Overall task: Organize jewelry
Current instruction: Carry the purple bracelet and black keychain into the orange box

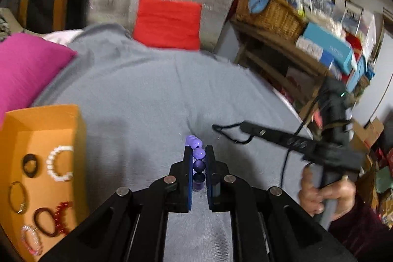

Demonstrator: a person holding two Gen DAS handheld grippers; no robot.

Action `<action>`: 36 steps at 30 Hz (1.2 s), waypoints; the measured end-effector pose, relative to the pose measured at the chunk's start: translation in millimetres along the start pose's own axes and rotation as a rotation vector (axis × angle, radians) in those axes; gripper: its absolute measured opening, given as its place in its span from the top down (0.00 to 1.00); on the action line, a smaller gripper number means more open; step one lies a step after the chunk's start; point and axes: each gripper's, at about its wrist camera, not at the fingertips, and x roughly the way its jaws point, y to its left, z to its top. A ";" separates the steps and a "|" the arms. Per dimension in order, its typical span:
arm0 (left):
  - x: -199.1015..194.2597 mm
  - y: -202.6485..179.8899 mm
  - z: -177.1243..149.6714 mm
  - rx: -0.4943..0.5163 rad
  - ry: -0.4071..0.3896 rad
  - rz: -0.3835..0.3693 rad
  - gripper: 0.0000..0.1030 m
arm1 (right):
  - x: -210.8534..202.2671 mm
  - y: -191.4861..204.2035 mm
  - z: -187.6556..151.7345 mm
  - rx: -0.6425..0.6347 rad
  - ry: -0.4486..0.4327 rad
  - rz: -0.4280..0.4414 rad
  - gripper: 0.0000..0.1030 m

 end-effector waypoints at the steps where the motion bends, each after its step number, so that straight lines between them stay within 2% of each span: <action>1: -14.2 3.4 0.9 -0.010 -0.025 0.010 0.91 | -0.5 6.8 -0.4 0.001 -0.005 0.016 0.94; 4: -55.1 16.9 -2.8 -0.041 -0.078 0.038 0.91 | -7.9 33.8 -4.4 -0.010 -0.039 0.077 0.94; 10: -142.5 54.1 -30.7 -0.037 -0.108 0.208 0.91 | -20.3 109.2 -28.3 -0.108 -0.038 0.197 0.94; 14: -180.1 77.6 -60.4 -0.080 -0.092 0.304 0.91 | -26.3 170.7 -58.0 -0.202 0.024 0.290 0.94; 16: -190.5 89.6 -78.4 -0.108 -0.075 0.331 0.91 | -24.9 193.3 -71.1 -0.247 0.062 0.309 0.94; 18: -192.8 100.3 -92.6 -0.136 -0.054 0.351 0.91 | -17.9 222.2 -86.0 -0.308 0.118 0.312 0.93; 21: -188.8 114.6 -111.7 -0.183 -0.025 0.351 0.91 | -2.3 245.6 -101.0 -0.372 0.191 0.286 0.93; 27: -161.5 141.1 -141.4 -0.263 0.065 0.347 0.91 | 50.2 279.2 -144.1 -0.478 0.403 0.174 0.93; 36: -130.2 169.9 -162.7 -0.347 0.160 0.346 0.91 | 88.5 299.3 -166.7 -0.571 0.512 0.096 0.93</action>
